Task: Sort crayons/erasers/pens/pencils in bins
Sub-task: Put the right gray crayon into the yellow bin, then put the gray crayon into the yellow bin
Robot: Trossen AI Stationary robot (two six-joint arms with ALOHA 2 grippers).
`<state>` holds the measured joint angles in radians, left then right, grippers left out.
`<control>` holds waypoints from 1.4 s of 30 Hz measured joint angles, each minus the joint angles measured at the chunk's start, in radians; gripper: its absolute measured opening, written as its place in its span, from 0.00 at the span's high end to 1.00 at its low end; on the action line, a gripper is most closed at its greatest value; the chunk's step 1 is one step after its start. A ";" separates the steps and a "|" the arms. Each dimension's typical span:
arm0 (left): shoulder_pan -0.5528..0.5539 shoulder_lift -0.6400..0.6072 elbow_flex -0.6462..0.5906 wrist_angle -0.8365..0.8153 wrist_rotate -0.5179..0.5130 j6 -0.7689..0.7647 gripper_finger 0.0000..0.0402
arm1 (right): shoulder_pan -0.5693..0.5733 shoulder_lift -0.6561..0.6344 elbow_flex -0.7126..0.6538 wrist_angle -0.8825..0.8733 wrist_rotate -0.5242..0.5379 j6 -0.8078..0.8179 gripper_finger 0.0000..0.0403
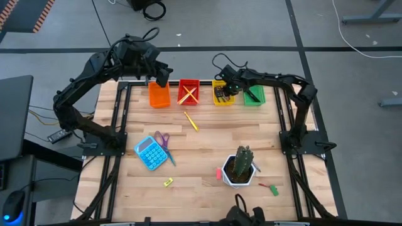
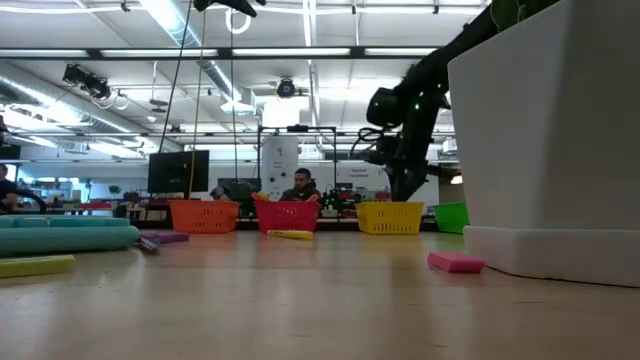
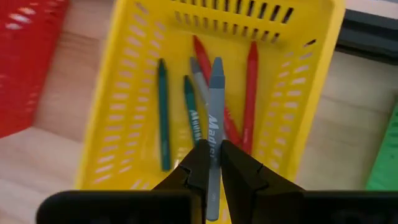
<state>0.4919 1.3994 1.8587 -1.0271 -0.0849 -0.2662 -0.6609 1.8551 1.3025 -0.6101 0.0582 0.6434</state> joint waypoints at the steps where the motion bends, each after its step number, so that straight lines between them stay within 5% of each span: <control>1: 0.001 0.000 0.000 0.001 0.000 0.001 0.60 | -0.005 0.008 0.000 0.001 -0.002 0.000 0.90; 34: 0.018 0.015 0.000 0.028 -0.008 0.016 0.60 | -0.020 0.049 -0.024 0.080 -0.003 -0.023 0.90; 42: 0.018 0.015 0.000 0.026 -0.008 -0.011 0.60 | -0.016 0.049 -0.026 0.084 -0.011 -0.023 0.80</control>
<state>0.5095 1.4143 1.8587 -1.0008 -0.0933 -0.2768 -0.6773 1.9038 1.2766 -0.5259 0.0467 0.6205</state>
